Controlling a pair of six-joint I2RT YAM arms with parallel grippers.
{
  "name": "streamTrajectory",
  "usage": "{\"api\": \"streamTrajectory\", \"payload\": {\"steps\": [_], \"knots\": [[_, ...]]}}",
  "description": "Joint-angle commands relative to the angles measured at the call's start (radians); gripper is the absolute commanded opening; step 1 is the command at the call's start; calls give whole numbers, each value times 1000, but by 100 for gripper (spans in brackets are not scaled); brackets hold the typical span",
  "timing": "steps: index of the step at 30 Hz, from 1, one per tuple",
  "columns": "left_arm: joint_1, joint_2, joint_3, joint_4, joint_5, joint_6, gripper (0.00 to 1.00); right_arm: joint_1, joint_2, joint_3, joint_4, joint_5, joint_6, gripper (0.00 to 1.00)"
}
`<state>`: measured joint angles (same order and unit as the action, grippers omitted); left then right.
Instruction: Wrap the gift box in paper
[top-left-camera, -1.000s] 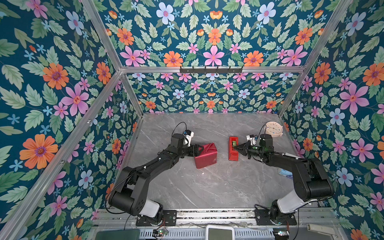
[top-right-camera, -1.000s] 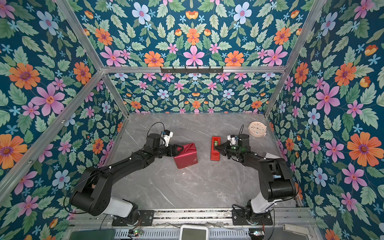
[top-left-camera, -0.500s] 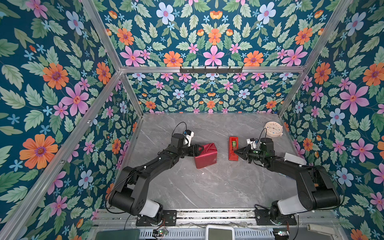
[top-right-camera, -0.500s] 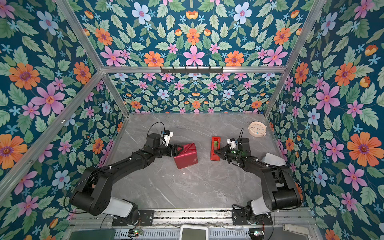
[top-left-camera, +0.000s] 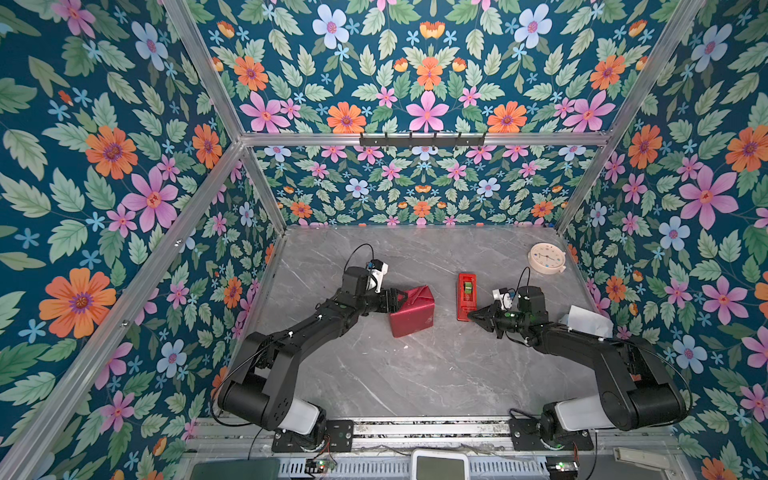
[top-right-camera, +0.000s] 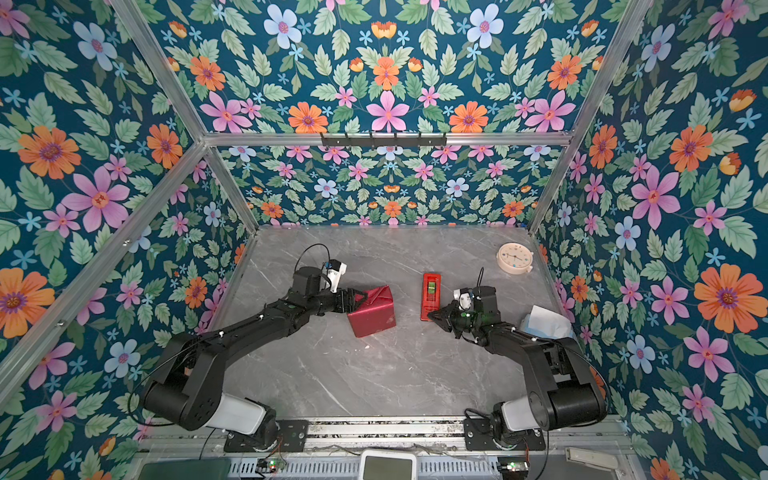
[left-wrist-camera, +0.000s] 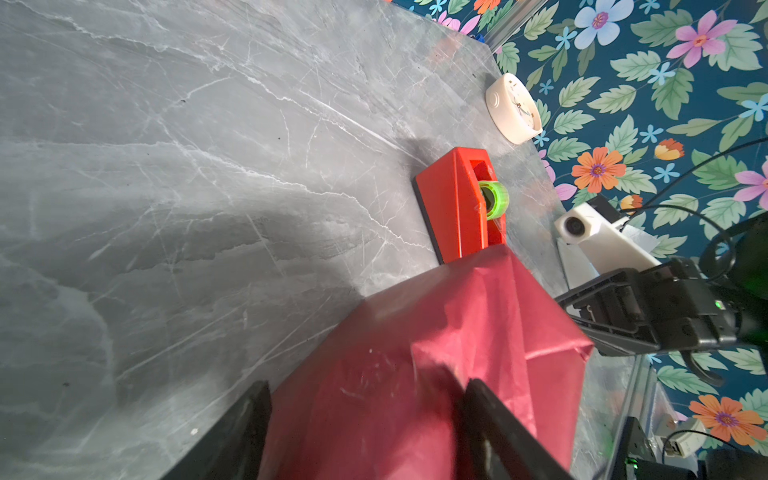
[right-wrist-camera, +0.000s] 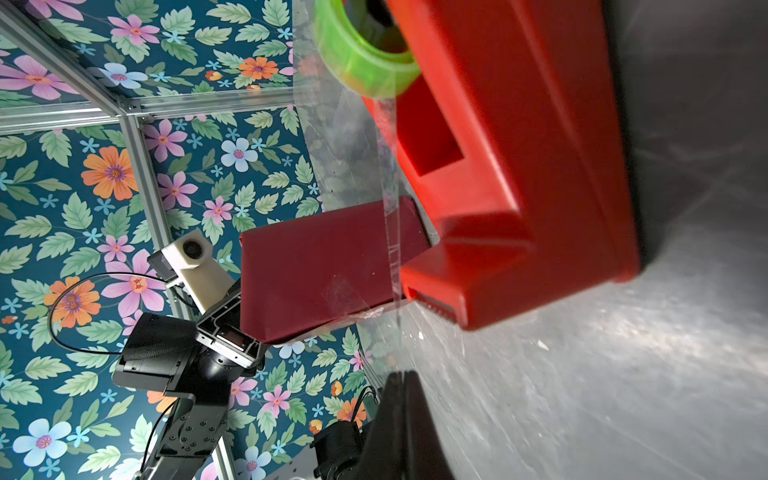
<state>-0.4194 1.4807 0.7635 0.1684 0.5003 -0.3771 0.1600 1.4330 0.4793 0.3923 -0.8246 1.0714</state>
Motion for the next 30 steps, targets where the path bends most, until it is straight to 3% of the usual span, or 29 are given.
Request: {"api": "streamTrajectory", "payload": {"steps": [1, 16, 30], "knots": [[2, 9, -6, -124, -63, 37, 74, 3, -2, -11, -3, -19, -10, 0], [2, 16, -6, -123, -63, 38, 74, 13, 31, -36, 22, -4, -15, 0], [2, 22, -8, -118, -59, 36, 74, 13, 149, 8, 33, 62, -32, 0]]}}
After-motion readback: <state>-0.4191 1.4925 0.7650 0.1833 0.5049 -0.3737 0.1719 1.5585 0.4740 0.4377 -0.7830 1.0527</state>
